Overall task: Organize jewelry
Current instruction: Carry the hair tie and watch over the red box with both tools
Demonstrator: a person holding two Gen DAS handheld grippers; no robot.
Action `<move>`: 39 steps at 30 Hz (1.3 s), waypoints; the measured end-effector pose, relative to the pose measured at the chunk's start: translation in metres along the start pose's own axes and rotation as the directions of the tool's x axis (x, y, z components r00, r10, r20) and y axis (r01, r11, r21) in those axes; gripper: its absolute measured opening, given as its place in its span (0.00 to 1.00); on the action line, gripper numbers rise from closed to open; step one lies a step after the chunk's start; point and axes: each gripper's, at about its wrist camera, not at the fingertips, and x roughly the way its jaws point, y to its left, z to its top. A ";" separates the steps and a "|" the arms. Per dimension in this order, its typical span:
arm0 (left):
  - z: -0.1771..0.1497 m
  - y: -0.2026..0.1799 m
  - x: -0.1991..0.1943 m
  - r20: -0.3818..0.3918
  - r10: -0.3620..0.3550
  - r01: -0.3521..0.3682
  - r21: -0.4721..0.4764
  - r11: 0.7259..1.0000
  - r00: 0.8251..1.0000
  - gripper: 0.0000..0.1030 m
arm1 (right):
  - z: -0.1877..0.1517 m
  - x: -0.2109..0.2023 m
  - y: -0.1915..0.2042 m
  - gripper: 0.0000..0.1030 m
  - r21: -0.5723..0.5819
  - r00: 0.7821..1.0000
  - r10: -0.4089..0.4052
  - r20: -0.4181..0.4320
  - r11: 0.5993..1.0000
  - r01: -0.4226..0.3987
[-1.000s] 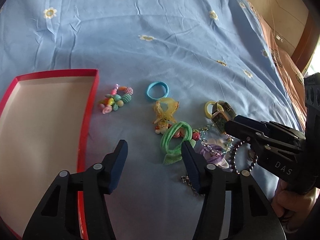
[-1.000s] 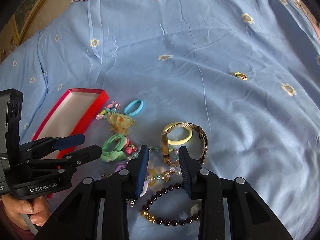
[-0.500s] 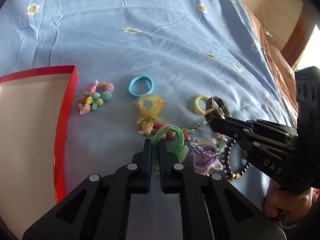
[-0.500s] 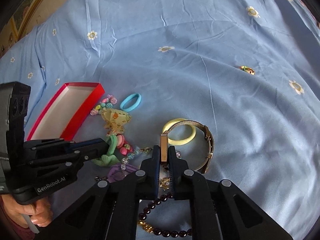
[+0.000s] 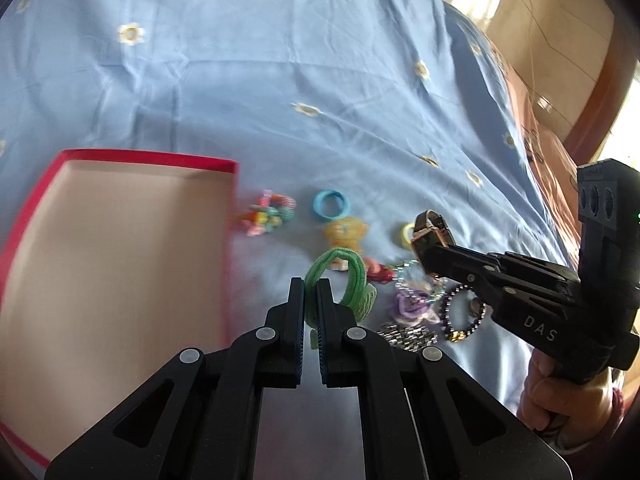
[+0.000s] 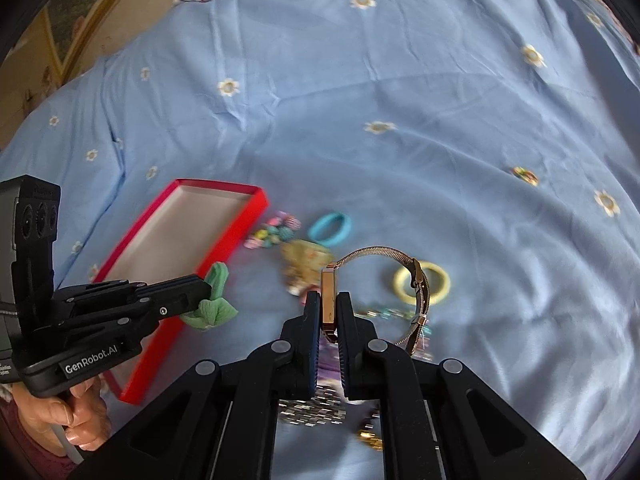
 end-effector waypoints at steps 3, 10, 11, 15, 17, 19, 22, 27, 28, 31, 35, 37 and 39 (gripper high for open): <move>-0.001 0.019 -0.011 0.015 0.024 -0.023 -0.031 0.999 1.000 0.04 | 0.004 0.002 0.017 0.07 -0.020 1.000 0.026 0.002 0.999 -0.026; -0.005 0.061 -0.031 0.035 0.073 -0.070 -0.099 0.993 0.997 0.04 | 0.013 0.016 0.058 0.07 -0.082 0.997 0.077 -0.011 0.994 -0.077; -0.005 0.068 -0.034 0.038 0.084 -0.079 -0.108 0.991 0.996 0.04 | 0.015 0.019 0.064 0.07 -0.091 0.996 0.086 -0.015 0.992 -0.087; -0.006 0.086 -0.041 0.041 0.105 -0.099 -0.132 0.986 0.994 0.04 | 0.018 0.028 0.086 0.07 -0.123 0.993 0.115 -0.025 0.985 -0.117; -0.005 0.099 -0.043 0.038 0.098 -0.091 -0.154 0.984 0.994 0.04 | 0.021 0.035 0.097 0.07 -0.139 0.990 0.134 -0.034 0.981 -0.138; -0.002 0.108 -0.043 0.031 0.099 -0.093 -0.166 0.982 0.995 0.04 | 0.025 0.041 0.107 0.07 -0.151 0.988 0.150 -0.040 0.976 -0.154; 0.002 0.121 -0.041 0.022 0.128 -0.123 -0.168 0.978 0.992 0.04 | 0.031 0.052 0.123 0.07 -0.172 0.984 0.171 -0.049 0.969 -0.177; 0.012 0.145 -0.031 0.001 0.170 -0.167 -0.186 0.968 0.985 0.04 | 0.043 0.079 0.142 0.07 -0.197 0.978 0.190 -0.083 0.959 -0.203; 0.014 0.150 -0.029 -0.003 0.178 -0.176 -0.188 0.966 0.984 0.04 | 0.045 0.088 0.147 0.07 -0.205 0.977 0.191 -0.095 0.957 -0.207; 0.020 0.161 -0.022 -0.015 0.201 -0.200 -0.191 0.961 0.979 0.04 | 0.051 0.108 0.155 0.07 -0.218 0.975 0.184 -0.122 0.954 -0.207; 0.025 0.174 -0.009 -0.053 0.233 -0.239 -0.194 0.951 0.971 0.04 | 0.053 0.132 0.158 0.07 -0.219 0.972 0.173 -0.158 0.954 -0.205; 0.026 0.180 -0.002 -0.078 0.241 -0.252 -0.199 0.947 0.967 0.05 | 0.052 0.141 0.158 0.07 -0.219 0.970 0.167 -0.174 0.954 -0.203; 0.026 0.185 0.005 -0.100 0.248 -0.264 -0.206 0.942 0.964 0.05 | 0.050 0.150 0.157 0.07 -0.217 0.967 0.165 -0.195 0.954 -0.207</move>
